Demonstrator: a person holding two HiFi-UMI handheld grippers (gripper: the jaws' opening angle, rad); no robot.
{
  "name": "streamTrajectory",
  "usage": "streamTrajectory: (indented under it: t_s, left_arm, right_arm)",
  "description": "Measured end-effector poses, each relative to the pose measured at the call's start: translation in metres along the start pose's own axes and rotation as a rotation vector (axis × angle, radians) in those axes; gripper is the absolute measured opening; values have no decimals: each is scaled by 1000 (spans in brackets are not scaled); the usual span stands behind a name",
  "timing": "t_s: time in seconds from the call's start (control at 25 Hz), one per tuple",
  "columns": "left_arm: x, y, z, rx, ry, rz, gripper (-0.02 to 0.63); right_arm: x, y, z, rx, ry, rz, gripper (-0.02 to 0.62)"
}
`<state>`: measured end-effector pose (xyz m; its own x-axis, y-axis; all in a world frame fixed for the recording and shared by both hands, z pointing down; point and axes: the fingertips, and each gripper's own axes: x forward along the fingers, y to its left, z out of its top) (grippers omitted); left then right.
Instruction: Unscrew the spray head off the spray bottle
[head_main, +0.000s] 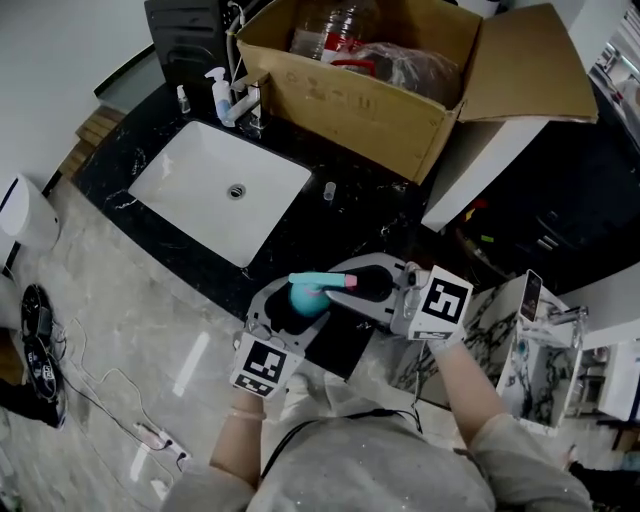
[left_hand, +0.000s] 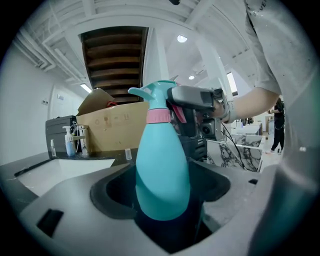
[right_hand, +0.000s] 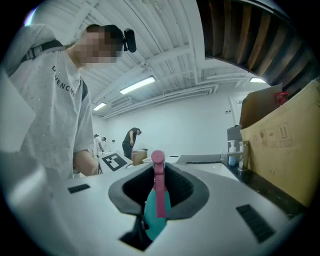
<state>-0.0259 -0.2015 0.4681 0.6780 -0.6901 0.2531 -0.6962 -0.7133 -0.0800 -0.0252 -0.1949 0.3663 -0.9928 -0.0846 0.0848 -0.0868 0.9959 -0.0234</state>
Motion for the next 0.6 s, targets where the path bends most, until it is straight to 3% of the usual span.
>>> streamTrajectory:
  t_s: [0.08, 0.16, 0.28, 0.44, 0.6]
  left_arm:
    - [1, 1, -1, -23, -6, 9, 337]
    - [1, 1, -1, -30, -8, 20, 337]
    - [0, 3, -1, -31, -6, 27, 337]
    - [0, 3, -1, -33, -3, 32, 337]
    - [-1, 3, -1, -33, -1, 38, 337]
  right_arm:
    - [-5, -10, 1, 14, -3, -53, 101]
    - [-18, -15, 7, 43, -51, -131, 204]
    - [-48, -12, 16, 102, -156, -246, 199]
    - [-55, 18, 15, 197, -179, -206, 127]
    - [-30, 28, 3, 190, -98, -204, 175]
